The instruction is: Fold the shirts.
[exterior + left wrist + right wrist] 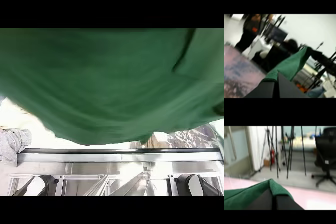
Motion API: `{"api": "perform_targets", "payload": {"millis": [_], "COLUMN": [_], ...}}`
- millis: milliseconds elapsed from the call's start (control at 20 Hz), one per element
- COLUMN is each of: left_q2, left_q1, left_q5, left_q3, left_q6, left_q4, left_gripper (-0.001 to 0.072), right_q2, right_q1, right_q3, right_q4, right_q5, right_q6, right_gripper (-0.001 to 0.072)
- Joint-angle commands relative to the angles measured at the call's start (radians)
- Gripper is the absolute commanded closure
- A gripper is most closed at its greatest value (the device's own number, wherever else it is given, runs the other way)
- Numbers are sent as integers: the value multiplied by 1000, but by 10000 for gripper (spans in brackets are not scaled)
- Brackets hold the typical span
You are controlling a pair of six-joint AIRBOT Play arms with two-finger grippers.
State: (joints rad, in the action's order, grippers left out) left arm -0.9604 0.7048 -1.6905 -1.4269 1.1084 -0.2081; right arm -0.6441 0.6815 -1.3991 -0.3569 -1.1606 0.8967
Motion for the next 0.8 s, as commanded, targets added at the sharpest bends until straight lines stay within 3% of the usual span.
{"api": "perform_targets", "payload": {"millis": [0, 150, 250, 350, 550, 750], "left_q2": [134, 261, 192, 61, -251, -708], "left_q1": [-98, -53, 26, 18, -241, -436], "left_q5": [-1, 143, 111, 68, 146, 325], "left_q3": [113, 198, 148, 71, -25, -156], "left_q6": [-29, -39, -26, 6, 17, -45], "left_q4": [213, 216, 210, 224, 536, 634], "left_gripper": [690, 686, 686, 685, 685, 685], "right_q2": [98, 134, 50, -70, -416, -802], "right_q1": [0, 0, -3, -44, -276, -477], "right_q3": [110, 100, 76, 75, 88, 84], "right_q4": [-204, -253, -234, -201, -220, -195], "right_q5": [-36, 153, 154, 138, 176, 454], "right_q6": [95, 69, 65, 16, -34, -116], "right_gripper": [694, 693, 693, 693, 692, 692]}}
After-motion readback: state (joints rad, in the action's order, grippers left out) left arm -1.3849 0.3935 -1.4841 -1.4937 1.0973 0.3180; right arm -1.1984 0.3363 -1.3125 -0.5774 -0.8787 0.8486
